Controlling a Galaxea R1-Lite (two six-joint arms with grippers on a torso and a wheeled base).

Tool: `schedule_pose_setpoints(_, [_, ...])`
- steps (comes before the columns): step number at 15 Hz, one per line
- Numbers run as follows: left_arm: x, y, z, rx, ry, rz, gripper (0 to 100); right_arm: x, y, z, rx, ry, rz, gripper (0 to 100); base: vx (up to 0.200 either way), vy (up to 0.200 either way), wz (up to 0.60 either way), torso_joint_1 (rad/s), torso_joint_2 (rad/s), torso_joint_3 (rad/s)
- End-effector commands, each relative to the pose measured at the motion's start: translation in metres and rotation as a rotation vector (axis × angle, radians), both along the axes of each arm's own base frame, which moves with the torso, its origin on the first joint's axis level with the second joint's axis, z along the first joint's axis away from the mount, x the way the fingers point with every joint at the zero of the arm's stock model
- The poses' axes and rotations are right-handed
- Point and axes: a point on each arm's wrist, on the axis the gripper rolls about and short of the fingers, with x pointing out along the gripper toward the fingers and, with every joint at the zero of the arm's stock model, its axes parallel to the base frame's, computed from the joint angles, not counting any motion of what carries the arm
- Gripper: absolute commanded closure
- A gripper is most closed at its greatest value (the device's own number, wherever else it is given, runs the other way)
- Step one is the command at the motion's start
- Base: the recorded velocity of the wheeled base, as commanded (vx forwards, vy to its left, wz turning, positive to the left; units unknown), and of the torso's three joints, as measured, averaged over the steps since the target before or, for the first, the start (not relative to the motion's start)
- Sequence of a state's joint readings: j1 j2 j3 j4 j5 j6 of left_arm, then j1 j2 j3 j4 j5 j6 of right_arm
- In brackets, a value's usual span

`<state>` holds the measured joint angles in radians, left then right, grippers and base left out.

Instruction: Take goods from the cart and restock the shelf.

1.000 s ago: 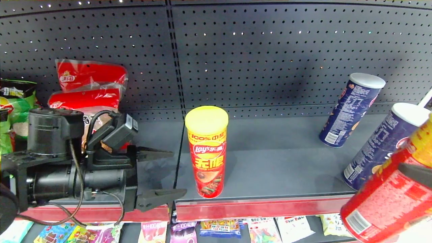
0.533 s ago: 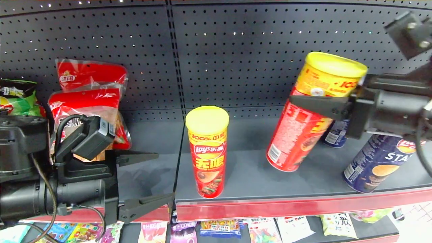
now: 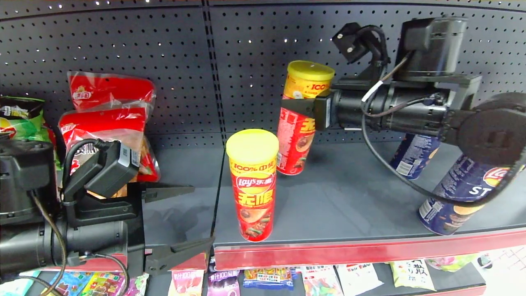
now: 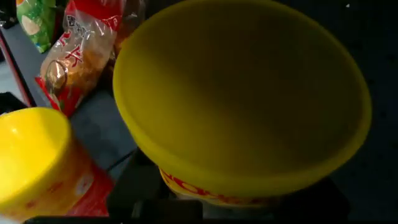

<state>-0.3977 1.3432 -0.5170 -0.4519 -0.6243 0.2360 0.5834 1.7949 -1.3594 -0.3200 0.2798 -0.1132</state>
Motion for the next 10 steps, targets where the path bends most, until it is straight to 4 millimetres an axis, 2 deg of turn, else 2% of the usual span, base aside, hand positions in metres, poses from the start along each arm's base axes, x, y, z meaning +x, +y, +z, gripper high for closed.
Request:
schedule_pose_setpoints(1, [-0.001, 0.000, 0.002, 0.000, -0.010, 0.006, 0, 0.028, 0.018, -0.025, -0.032, 0.038, 0.012, 100, 0.000, 0.000, 0.00, 0.000, 0.00, 0.000])
schedule_pose_setpoints(5, [-0.004, 0.002, 0.004, -0.001, -0.019, 0.013, 0, 0.045, 0.031, -0.038, -0.053, 0.034, 0.021, 100, 0.000, 0.000, 0.00, 0.000, 0.00, 0.000])
schedule_pose_setpoints(10, [-0.005, 0.002, 0.004, -0.003, -0.022, 0.013, 0, 0.050, 0.043, -0.044, -0.052, 0.034, 0.044, 100, 0.000, 0.000, 0.00, 0.000, 0.00, 0.000])
